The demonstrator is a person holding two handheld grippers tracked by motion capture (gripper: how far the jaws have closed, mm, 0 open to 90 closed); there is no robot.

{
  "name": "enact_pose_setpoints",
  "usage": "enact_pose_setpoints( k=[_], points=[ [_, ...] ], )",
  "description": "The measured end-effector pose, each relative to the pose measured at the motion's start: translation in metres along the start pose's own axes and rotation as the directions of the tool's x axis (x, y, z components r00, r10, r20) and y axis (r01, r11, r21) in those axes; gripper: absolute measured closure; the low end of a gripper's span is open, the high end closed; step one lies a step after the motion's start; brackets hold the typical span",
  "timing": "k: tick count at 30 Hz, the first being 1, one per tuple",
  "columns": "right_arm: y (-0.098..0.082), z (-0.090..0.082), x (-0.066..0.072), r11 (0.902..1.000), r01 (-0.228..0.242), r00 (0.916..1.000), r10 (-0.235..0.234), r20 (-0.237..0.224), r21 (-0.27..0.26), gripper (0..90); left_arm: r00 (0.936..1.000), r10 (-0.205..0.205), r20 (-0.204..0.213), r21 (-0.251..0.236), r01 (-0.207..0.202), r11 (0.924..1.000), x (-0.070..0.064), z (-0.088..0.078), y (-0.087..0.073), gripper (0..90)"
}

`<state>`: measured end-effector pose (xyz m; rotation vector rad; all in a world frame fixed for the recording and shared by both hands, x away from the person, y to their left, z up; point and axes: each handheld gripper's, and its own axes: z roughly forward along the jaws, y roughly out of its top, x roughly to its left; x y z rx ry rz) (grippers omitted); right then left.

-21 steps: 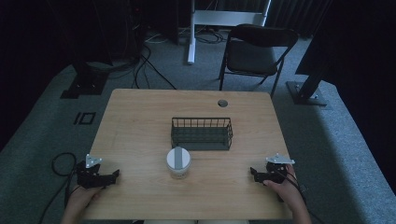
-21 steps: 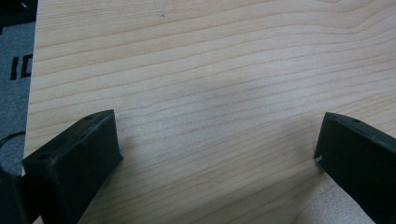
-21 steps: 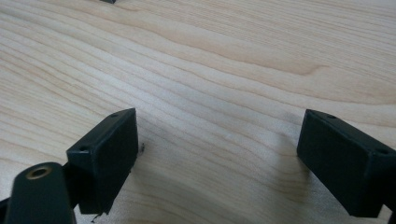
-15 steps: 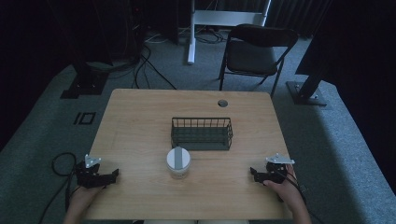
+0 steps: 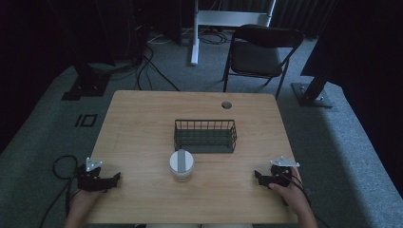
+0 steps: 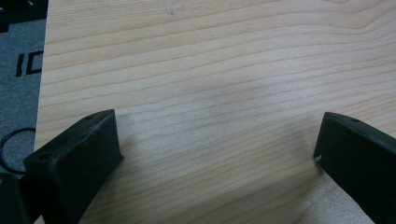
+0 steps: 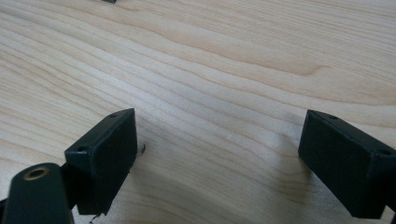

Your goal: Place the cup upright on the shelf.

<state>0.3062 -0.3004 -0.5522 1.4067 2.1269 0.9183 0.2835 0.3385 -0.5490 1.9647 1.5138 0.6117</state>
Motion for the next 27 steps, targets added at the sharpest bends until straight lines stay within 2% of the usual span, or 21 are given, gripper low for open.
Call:
enact_pose_setpoints(
  k=[12,15,25,27],
  points=[
    [0.002,0.001,0.006,0.9999,-0.010,0.9999,0.009,0.011,0.003,12.1,0.9998,0.014,0.013,0.001,-0.014,0.9999,0.000,0.000,0.000,0.5],
    [0.005,0.002,0.009,1.0000,0.002,1.0000,-0.002,0.009,0.005,13.2,0.9990,0.034,0.030,-0.001,-0.033,0.9994,-0.001,0.000,0.000,0.6],
    [0.016,0.001,0.022,0.9989,0.045,0.9986,-0.045,-0.028,-0.014,13.2,0.9990,0.032,0.030,-0.002,-0.032,0.9995,-0.001,0.000,0.000,0.5],
    [0.020,0.002,0.027,0.9987,0.047,0.9976,-0.048,-0.050,-0.021,13.2,0.9990,0.032,0.030,-0.002,-0.032,0.9995,-0.001,0.000,0.000,0.5]
  ],
)
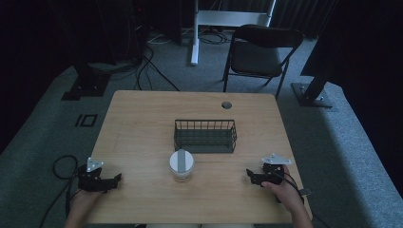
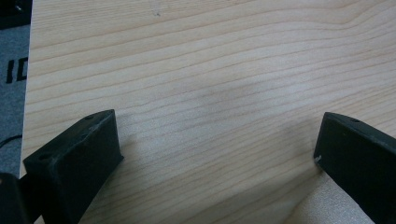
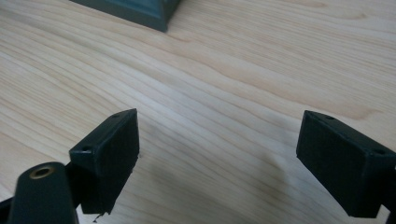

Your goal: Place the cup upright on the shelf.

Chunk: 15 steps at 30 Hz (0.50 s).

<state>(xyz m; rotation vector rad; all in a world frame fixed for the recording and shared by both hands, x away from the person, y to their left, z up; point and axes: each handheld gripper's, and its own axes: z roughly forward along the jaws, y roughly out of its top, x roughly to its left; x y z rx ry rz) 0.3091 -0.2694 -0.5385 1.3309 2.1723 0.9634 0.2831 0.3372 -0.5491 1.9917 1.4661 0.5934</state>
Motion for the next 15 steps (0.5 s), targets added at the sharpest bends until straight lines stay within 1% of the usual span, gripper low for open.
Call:
enact_pose_setpoints(
  k=[2,4,5,7,9,10,12,14,15],
  points=[
    [0.002,0.001,0.003,0.9999,0.010,0.9999,-0.010,-0.014,-0.007,13.1,1.0000,0.000,0.000,0.000,0.000,1.0000,0.000,0.000,0.000,0.5],
    [0.003,0.001,0.004,0.9999,0.003,0.9998,-0.003,-0.019,-0.011,13.1,1.0000,0.000,0.000,0.000,0.000,1.0000,0.000,0.000,0.000,0.5],
    [0.006,0.001,0.008,0.9996,0.020,0.9995,-0.020,-0.025,-0.018,13.0,1.0000,0.000,0.000,0.000,0.000,1.0000,0.000,0.000,0.000,0.5],
    [0.008,0.002,0.011,0.9996,0.017,0.9989,-0.018,-0.043,-0.023,13.0,1.0000,0.000,0.000,0.000,0.000,1.0000,0.000,0.000,0.000,0.5],
    [0.010,0.002,0.015,0.9988,0.041,0.9978,-0.042,-0.051,-0.028,12.9,1.0000,0.000,0.000,0.000,0.000,1.0000,0.000,0.000,0.000,0.5],
    [0.011,0.003,0.017,0.9988,0.039,0.9972,-0.041,-0.063,-0.028,12.8,1.0000,0.000,0.000,0.000,0.000,1.0000,0.000,0.000,0.000,0.5],
    [0.013,0.004,0.021,0.9980,0.054,0.9958,-0.057,-0.072,-0.034,12.5,1.0000,0.000,0.000,0.000,0.000,1.0000,0.000,0.000,0.000,0.5],
    [0.015,0.005,0.025,0.9977,0.049,0.9936,-0.053,-0.100,-0.046,12.1,1.0000,0.000,0.000,0.000,0.000,1.0000,0.000,0.000,0.000,0.5],
    [0.016,0.005,0.028,0.9968,0.063,0.9930,-0.068,-0.097,-0.049,12.1,1.0000,0.000,0.000,0.000,0.000,1.0000,0.000,0.000,0.000,0.5]
  ],
)
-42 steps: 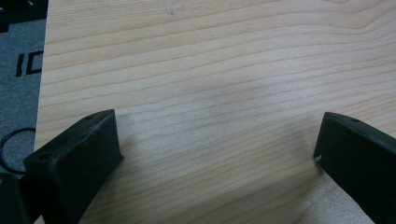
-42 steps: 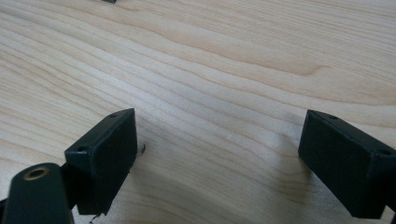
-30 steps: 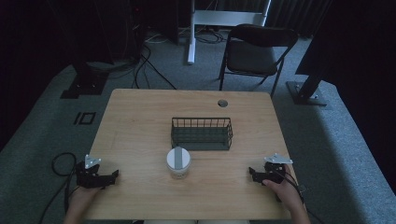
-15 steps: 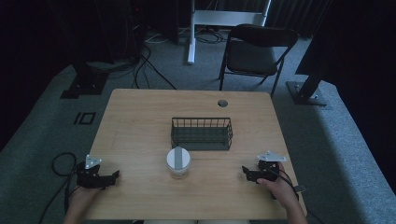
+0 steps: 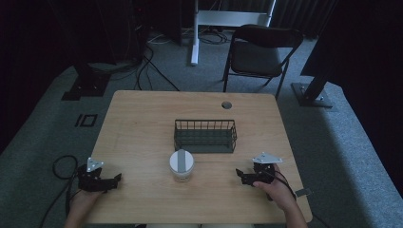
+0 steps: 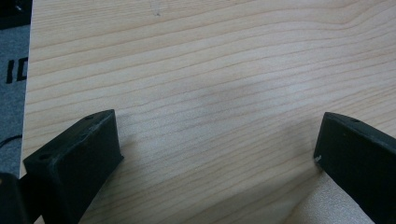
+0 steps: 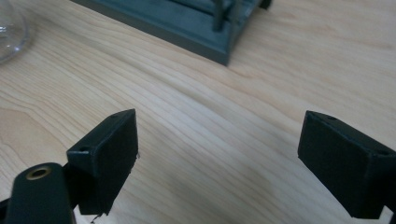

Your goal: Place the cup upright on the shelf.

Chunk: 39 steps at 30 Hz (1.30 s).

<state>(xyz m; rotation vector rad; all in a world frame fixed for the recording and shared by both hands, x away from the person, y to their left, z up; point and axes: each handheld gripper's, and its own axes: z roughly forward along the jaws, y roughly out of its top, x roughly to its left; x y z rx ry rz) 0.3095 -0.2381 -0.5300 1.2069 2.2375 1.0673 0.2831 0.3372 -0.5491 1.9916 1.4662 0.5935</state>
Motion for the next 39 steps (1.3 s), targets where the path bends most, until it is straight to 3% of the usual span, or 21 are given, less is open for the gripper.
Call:
enact_pose_setpoints(
  k=[10,16,24,28,36,38,39],
  points=[
    [0.011,0.012,0.023,0.9987,0.051,0.9961,-0.051,-0.072,-0.009,12.2,1.0000,0.000,0.000,0.000,0.000,1.0000,0.000,0.000,0.000,0.5],
    [0.018,0.020,0.038,0.9974,0.068,0.9906,-0.070,-0.118,-0.025,12.2,1.0000,0.000,0.000,0.000,0.000,1.0000,0.000,0.000,0.000,0.6],
    [0.023,0.027,0.051,0.9968,0.070,0.9868,-0.074,-0.144,-0.038,12.3,1.0000,0.000,0.000,0.000,0.000,1.0000,0.000,0.000,0.000,0.5],
    [0.026,0.034,0.063,0.9937,0.103,0.9773,-0.109,-0.181,-0.046,12.4,1.0000,0.000,0.000,0.000,0.000,1.0000,0.000,0.000,0.000,0.5],
    [0.032,0.042,0.079,0.9908,0.126,0.9690,-0.133,-0.208,-0.049,12.4,1.0000,0.000,0.000,0.000,0.000,1.0000,0.000,0.000,0.000,0.5],
    [0.035,0.045,0.086,0.9879,0.145,0.9608,-0.154,-0.230,-0.055,12.4,1.0000,0.000,0.000,0.000,0.000,1.0000,0.000,0.000,0.000,0.5],
    [0.035,0.045,0.086,0.9879,0.145,0.9608,-0.154,-0.230,-0.055,12.4,1.0000,0.000,0.000,0.000,0.000,1.0000,0.000,0.000,0.000,0.5]
  ],
)
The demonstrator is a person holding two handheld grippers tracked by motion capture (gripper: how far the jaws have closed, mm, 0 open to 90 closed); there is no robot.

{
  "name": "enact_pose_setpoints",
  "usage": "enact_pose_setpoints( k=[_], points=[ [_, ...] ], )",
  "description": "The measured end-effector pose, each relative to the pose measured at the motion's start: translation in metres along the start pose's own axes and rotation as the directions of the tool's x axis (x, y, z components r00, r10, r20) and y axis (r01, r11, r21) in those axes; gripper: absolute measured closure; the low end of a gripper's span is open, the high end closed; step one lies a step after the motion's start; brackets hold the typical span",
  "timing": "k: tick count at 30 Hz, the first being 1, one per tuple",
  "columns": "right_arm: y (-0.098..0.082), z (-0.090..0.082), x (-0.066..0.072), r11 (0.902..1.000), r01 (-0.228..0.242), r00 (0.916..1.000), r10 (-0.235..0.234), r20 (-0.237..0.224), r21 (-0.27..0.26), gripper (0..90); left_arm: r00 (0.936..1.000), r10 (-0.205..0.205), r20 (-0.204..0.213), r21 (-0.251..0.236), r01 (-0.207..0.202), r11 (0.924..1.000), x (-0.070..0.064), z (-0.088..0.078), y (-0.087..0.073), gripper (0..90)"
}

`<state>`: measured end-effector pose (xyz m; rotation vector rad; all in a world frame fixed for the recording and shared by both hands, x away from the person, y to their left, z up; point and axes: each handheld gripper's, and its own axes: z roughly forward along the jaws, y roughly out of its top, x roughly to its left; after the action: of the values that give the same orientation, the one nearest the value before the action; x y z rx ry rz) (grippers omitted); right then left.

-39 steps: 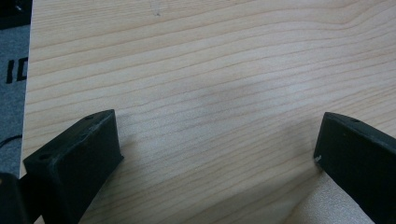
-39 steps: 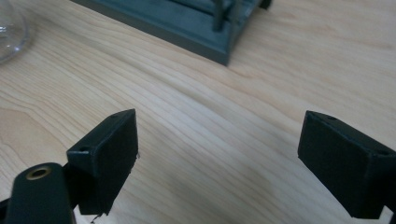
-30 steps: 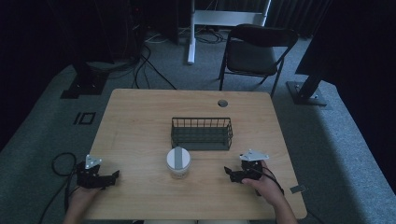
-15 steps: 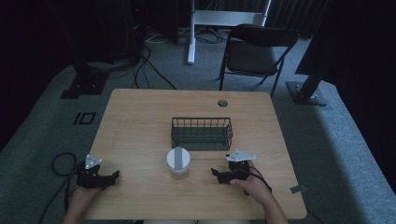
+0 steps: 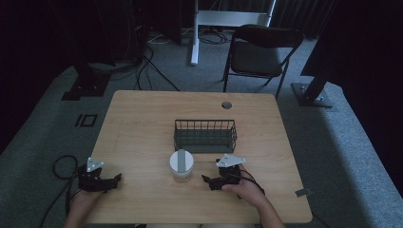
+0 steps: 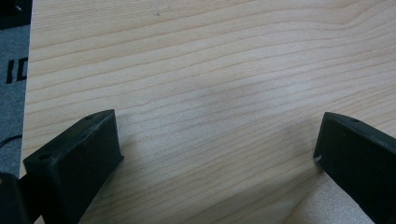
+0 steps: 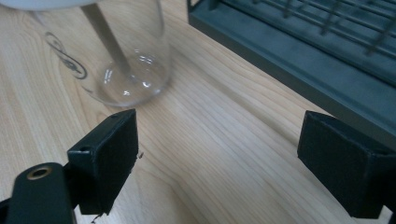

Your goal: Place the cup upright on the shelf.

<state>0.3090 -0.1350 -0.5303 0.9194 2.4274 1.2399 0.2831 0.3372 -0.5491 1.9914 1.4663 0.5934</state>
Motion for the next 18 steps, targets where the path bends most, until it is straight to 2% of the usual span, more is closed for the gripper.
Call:
enact_pose_setpoints(
  k=[2,3,5,6,7,9,13,18],
  points=[
    [0.002,0.003,0.004,1.0000,0.009,0.9999,-0.009,-0.012,0.001,12.4,1.0000,0.000,0.000,0.000,0.000,1.0000,0.000,0.000,0.000,0.5],
    [0.004,0.006,0.007,1.0000,0.002,0.9993,-0.002,-0.037,-0.005,12.4,1.0000,0.000,0.000,0.000,0.000,1.0000,0.000,0.000,0.000,0.5],
    [0.005,0.008,0.008,1.0000,0.006,0.9991,-0.006,-0.041,-0.007,12.4,1.0000,0.000,0.000,0.000,0.000,1.0000,0.000,0.000,0.000,0.5],
    [0.006,0.011,0.011,0.9996,0.029,0.9990,-0.029,-0.034,0.000,12.4,1.0000,0.000,0.000,0.000,0.000,1.0000,0.000,0.000,0.000,0.5],
    [0.008,0.013,0.014,0.9997,0.022,0.9983,-0.022,-0.053,-0.011,12.4,1.0000,0.000,0.000,0.000,0.000,1.0000,0.000,0.000,0.000,0.6],
    [0.009,0.014,0.015,0.9995,0.030,0.9980,-0.030,-0.056,-0.013,12.4,1.0000,0.000,0.000,0.000,0.000,1.0000,0.000,0.000,0.000,0.5],
    [0.013,0.019,0.022,0.9990,0.034,0.9941,-0.037,-0.102,-0.029,12.4,1.0000,0.000,0.000,0.000,0.000,1.0000,0.000,0.000,0.000,0.5],
    [0.017,0.023,0.027,0.9981,0.047,0.9910,-0.051,-0.123,-0.040,12.4,1.0000,0.000,0.000,0.000,0.000,1.0000,0.000,0.000,0.000,0.5]
  ],
)
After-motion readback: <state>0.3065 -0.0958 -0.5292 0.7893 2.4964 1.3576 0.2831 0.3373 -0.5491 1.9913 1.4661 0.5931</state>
